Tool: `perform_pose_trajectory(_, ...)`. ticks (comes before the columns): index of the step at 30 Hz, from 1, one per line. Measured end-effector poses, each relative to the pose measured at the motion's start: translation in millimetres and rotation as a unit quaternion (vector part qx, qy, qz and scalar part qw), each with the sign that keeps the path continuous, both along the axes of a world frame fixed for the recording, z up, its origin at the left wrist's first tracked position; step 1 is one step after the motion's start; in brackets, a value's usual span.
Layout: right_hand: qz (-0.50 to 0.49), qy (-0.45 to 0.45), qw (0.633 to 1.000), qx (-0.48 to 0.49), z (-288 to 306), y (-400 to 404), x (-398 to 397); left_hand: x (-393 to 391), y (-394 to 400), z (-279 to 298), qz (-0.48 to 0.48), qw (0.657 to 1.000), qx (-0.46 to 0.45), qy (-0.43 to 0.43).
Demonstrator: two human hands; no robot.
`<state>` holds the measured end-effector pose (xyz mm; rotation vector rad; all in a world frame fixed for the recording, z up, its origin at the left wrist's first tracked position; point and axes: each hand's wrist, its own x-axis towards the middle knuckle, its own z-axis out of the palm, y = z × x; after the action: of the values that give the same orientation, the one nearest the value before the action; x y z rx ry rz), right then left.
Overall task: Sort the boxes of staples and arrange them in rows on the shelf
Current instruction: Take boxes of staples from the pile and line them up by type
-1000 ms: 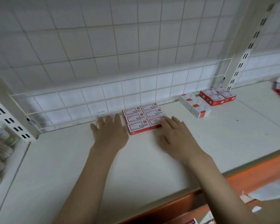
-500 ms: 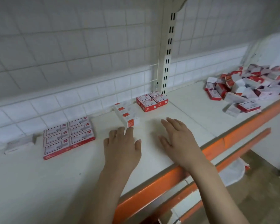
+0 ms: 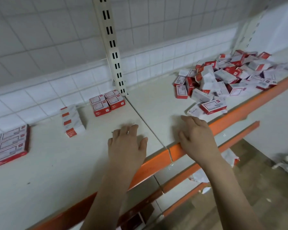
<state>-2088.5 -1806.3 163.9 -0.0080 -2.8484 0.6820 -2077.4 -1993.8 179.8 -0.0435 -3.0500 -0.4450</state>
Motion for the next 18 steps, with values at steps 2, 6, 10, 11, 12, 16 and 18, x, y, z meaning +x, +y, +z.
perform_pose_trajectory(2, -0.006, 0.0, 1.0, -0.009, -1.7, 4.8, -1.1, -4.8, 6.6, -0.5, -0.012, 1.0, 0.003, 0.005)
perform_pose_trajectory(6, -0.021, 0.017, 1.0, -0.015, 1.1, 11.1, -4.7, -15.5, 15.1, -1.5, -0.052, 0.998, 0.024, 0.022)
perform_pose_trajectory(10, -0.052, 0.026, 0.998, -0.014, 4.6, 21.7, -4.1, -25.1, 17.1, -3.3, -0.081, 0.995, 0.052, 0.03)
perform_pose_trajectory(11, -0.063, 0.027, 0.998, -0.009, 5.0, 25.7, -3.3, -27.2, 18.5, -2.9, -0.085, 0.994, 0.058, 0.031)
perform_pose_trajectory(12, -0.074, 0.031, 0.997, -0.004, 5.6, 30.3, -2.6, -29.7, 20.9, -2.0, -0.088, 0.994, 0.062, 0.032)
perform_pose_trajectory(16, -0.112, 0.028, 0.993, 0.005, 5.9, 53.2, -1.2, -39.0, 39.1, 0.7, -0.104, 0.99, 0.079, 0.043)
perform_pose_trajectory(18, -0.114, 0.031, 0.993, 0.012, 6.2, 65.8, -5.5, -43.3, 50.4, 0.4, -0.112, 0.989, 0.081, 0.046)
